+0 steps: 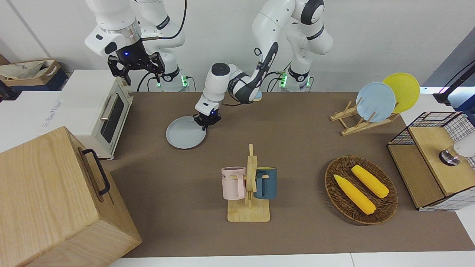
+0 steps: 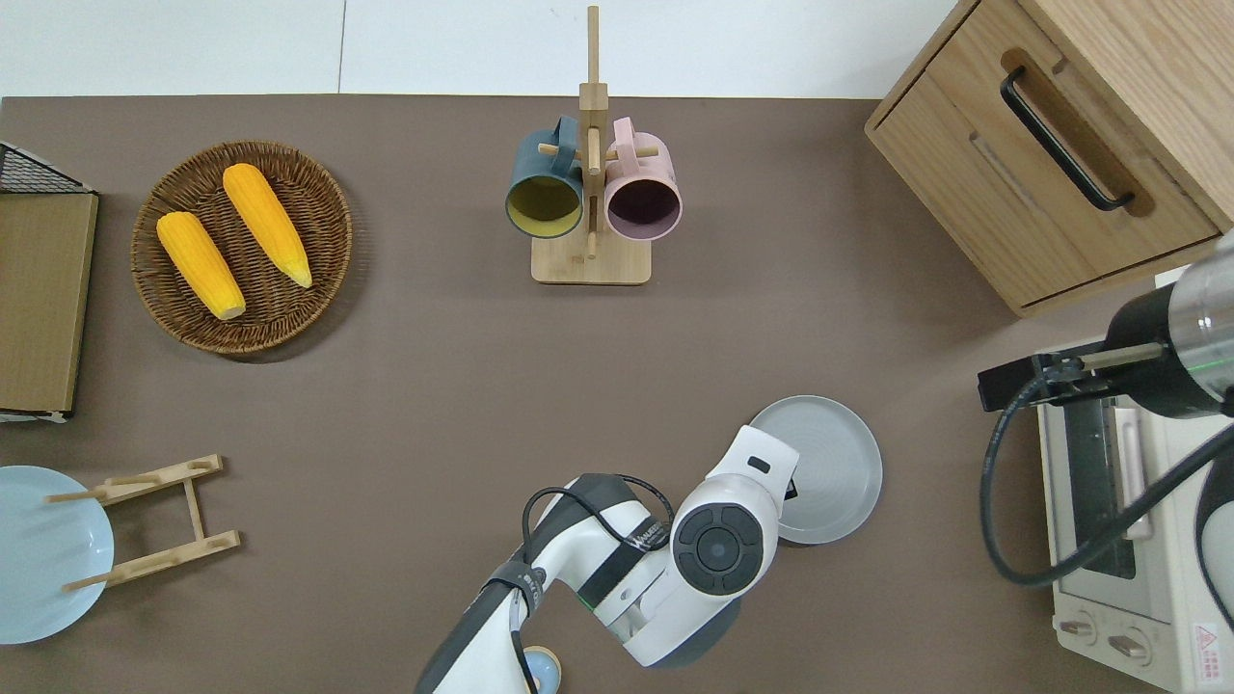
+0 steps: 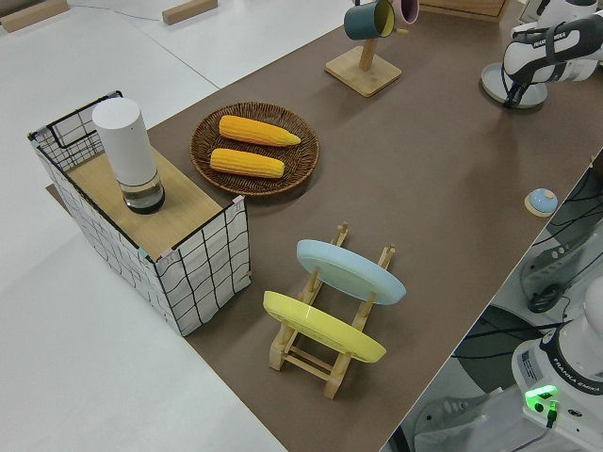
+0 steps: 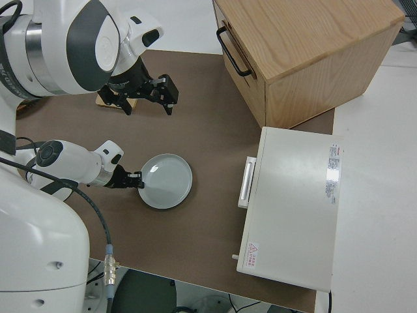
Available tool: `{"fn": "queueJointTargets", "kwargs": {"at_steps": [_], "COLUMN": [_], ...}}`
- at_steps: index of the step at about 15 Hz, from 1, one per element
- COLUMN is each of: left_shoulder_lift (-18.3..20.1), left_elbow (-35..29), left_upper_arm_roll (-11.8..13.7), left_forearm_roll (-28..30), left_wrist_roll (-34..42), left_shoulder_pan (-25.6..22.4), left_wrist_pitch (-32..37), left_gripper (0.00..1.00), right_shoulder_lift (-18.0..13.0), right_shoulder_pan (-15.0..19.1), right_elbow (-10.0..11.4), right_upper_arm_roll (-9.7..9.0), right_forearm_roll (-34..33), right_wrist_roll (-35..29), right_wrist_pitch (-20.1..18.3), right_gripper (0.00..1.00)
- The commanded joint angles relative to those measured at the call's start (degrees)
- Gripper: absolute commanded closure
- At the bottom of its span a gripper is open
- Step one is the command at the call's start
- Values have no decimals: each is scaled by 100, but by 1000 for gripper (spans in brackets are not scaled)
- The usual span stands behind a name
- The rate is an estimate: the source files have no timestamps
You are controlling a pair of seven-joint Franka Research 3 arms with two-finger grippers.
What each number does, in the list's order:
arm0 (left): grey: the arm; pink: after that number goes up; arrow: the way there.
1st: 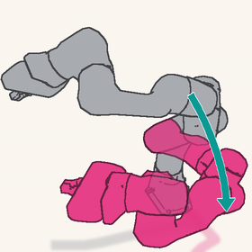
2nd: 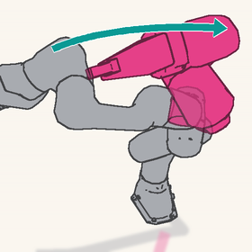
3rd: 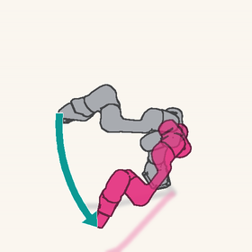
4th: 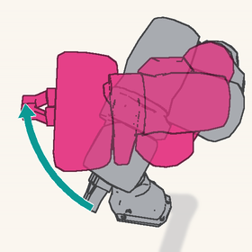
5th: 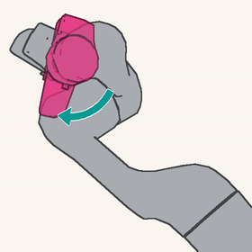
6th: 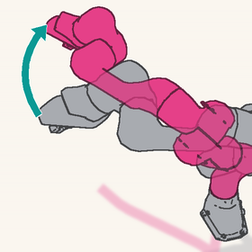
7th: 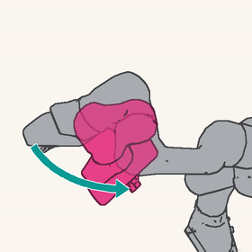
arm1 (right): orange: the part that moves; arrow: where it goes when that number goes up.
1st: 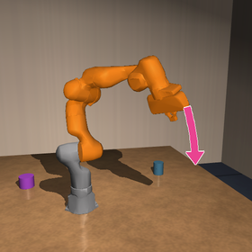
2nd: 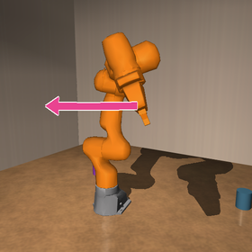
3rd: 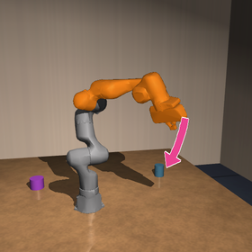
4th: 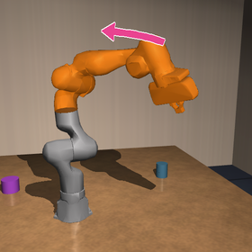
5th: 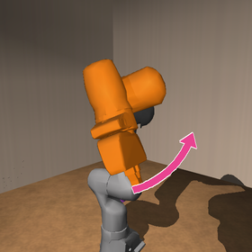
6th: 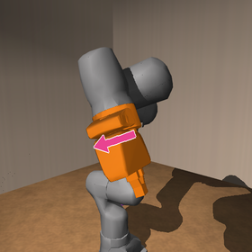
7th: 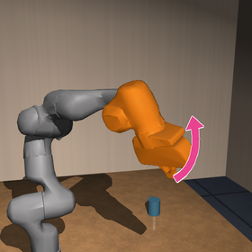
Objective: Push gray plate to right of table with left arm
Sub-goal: 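Lift the left gripper away from the gray plate and pull back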
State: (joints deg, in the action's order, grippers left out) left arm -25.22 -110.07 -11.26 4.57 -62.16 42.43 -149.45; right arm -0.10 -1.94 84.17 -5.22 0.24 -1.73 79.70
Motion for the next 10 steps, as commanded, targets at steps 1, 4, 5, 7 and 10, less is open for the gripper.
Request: {"fn": "queueJointTargets", "kwargs": {"at_steps": [1, 4, 5, 7, 10], "left_shoulder_lift": [-185, -159, -133, -71, 131], "left_elbow": [126, 118, 126, 126, 100], "left_upper_arm_roll": [71, 97, 97, 132, 141], "left_forearm_roll": [-141, -194, -203, -203, -194], "left_wrist_roll": [-121, -121, -112, -77, 404], "left_shoulder_pan": [99, 64, 29, -6, -172], "left_wrist_pitch": [13, 48, 91, 275, 696], "left_gripper": [37, 17, 15, 17, 17], "right_shoulder_lift": [-43, -43, -43, -43, -43], "right_shoulder_pan": [62, 62, 62, 62, 62], "right_elbow": [-5, 3, -5, 3, -5], "right_upper_arm_roll": [-23, -32, -23, -32, -32], "right_forearm_roll": [46, 46, 46, 46, 46], "right_wrist_roll": [15, 15, 15, 6, 14], "right_wrist_pitch": [-69, -69, -69, -69, -69], "right_gripper": [17, 17, 17, 17, 17]}}
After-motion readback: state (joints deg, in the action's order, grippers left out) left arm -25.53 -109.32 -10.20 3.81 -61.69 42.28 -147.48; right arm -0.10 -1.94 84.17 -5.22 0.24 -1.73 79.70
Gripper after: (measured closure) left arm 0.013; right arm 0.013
